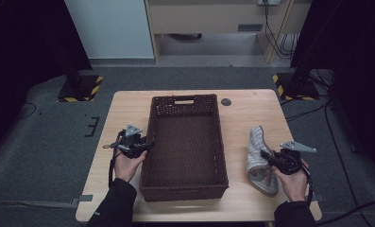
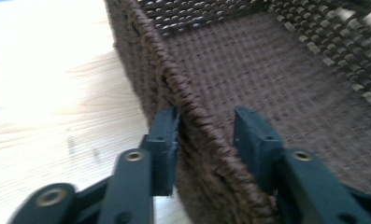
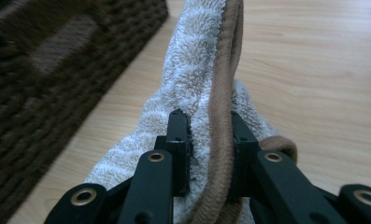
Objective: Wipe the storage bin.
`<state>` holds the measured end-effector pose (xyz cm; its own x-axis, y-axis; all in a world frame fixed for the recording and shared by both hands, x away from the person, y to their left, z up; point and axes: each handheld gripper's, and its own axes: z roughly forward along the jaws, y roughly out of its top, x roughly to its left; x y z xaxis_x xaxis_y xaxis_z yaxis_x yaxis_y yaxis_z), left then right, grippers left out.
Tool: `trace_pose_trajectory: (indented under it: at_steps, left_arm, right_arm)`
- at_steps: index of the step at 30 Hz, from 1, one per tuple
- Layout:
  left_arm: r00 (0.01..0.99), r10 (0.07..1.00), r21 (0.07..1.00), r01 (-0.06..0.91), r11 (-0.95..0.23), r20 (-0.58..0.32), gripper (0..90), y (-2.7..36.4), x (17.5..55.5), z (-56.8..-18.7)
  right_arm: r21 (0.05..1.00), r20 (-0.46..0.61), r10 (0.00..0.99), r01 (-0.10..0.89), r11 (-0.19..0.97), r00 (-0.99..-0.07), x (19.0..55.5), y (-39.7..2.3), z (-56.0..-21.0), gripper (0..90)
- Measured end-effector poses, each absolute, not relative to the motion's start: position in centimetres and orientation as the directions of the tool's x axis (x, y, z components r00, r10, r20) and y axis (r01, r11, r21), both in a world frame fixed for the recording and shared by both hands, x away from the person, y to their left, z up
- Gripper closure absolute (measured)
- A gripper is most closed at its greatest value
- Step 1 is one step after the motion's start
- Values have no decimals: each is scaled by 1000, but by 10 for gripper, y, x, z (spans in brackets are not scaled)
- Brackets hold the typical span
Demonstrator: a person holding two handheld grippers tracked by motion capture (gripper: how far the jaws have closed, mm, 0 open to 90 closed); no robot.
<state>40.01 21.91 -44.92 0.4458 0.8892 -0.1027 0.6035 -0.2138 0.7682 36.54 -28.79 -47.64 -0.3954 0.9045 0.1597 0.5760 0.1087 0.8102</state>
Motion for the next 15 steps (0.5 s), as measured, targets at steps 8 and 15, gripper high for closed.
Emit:
trace_pose_trajectory:
  at_steps: [8,15]
  left_arm:
    - [432,900,763,599,-243,-52,646,210,392,-447]
    - [441,896,769,589,-248,-48,642,201,387,-447]
  right_arm:
    - [845,156,879,522,117,-450,371,-276,-466,752]
    - [787,20,897,560,257,-441,376,-268,-478,740]
